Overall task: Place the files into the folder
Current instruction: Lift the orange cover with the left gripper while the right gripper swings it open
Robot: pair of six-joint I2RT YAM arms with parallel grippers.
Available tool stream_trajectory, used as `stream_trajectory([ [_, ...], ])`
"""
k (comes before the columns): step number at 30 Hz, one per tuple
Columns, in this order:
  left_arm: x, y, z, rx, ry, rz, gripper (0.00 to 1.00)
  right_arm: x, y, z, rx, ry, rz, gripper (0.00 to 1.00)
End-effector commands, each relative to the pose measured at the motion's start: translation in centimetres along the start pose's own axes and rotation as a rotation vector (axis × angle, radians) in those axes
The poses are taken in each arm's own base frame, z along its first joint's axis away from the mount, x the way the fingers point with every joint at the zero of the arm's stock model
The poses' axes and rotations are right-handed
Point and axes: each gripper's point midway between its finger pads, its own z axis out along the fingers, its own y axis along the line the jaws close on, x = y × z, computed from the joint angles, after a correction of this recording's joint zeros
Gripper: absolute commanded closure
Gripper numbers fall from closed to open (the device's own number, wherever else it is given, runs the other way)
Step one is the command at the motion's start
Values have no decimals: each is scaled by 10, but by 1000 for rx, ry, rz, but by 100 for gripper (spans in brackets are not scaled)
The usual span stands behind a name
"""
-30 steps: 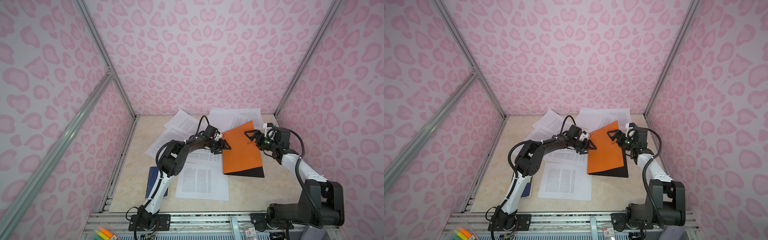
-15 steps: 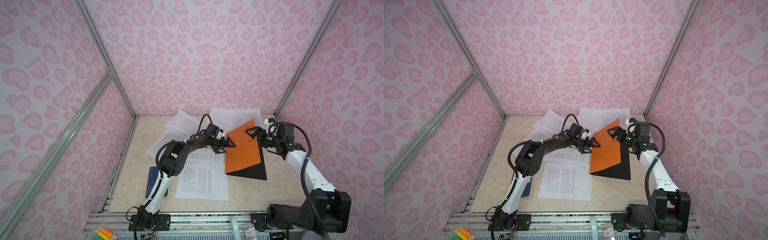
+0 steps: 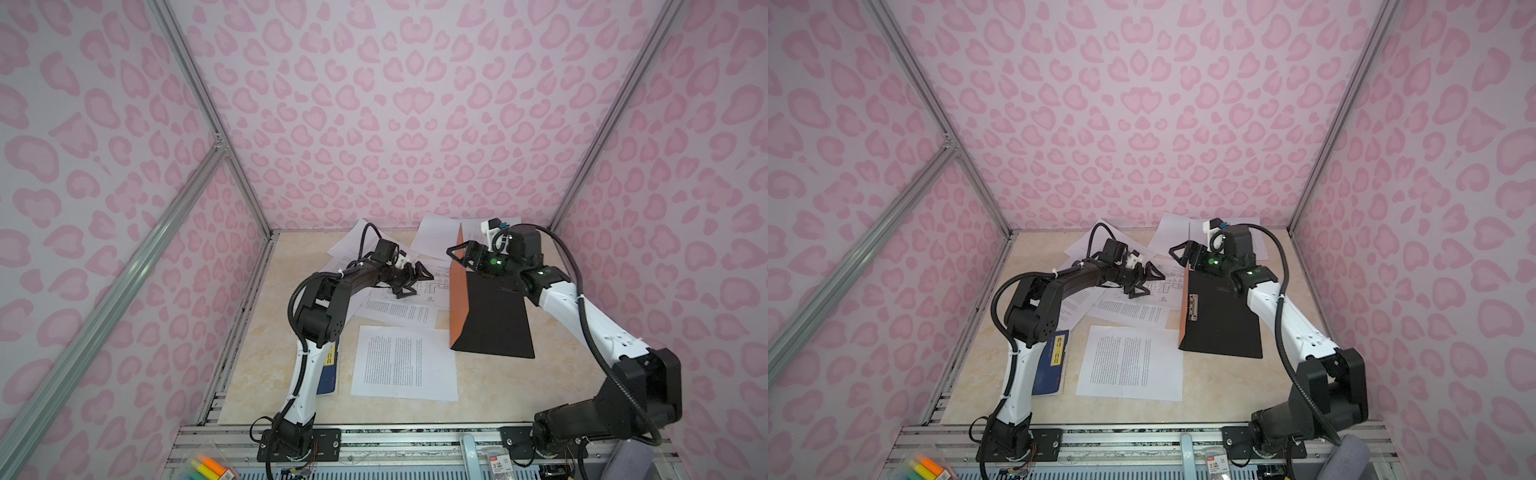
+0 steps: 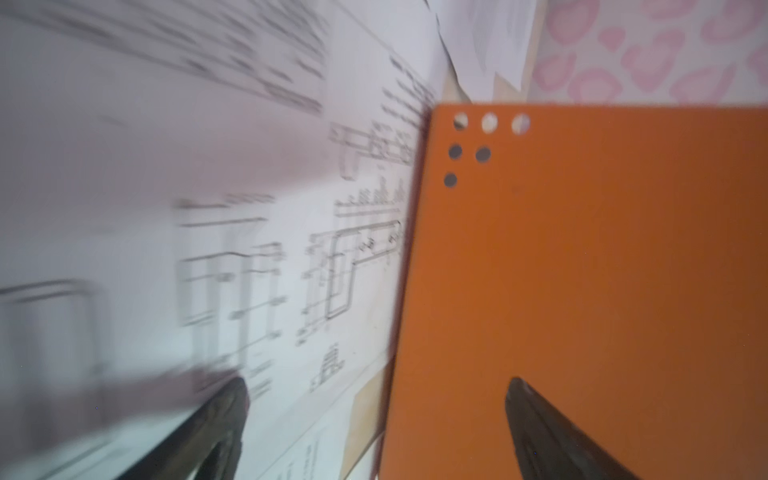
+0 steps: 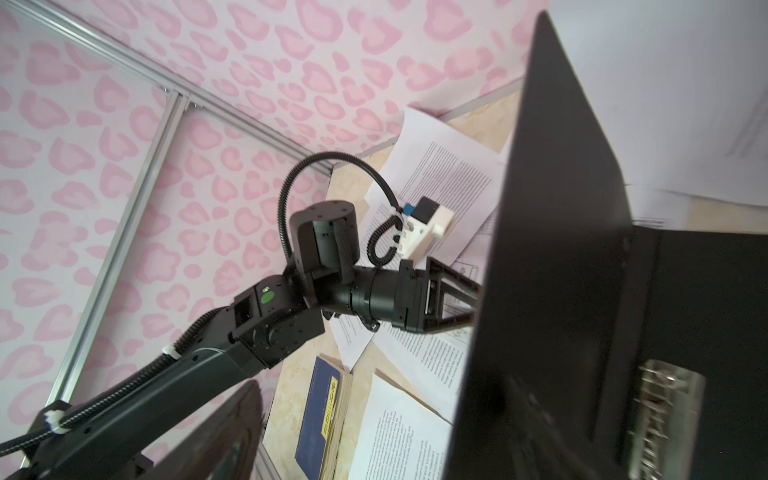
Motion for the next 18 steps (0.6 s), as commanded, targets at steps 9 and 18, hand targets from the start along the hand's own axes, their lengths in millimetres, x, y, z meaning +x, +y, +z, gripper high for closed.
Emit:
stream_trajectory([
  [9, 4, -125, -178, 117, -314, 251, 2, 10, -77, 38, 132, 22, 51, 11],
  [18, 27, -85, -146, 59, -217, 217, 2, 62, -213, -19, 481, 47, 235, 24],
])
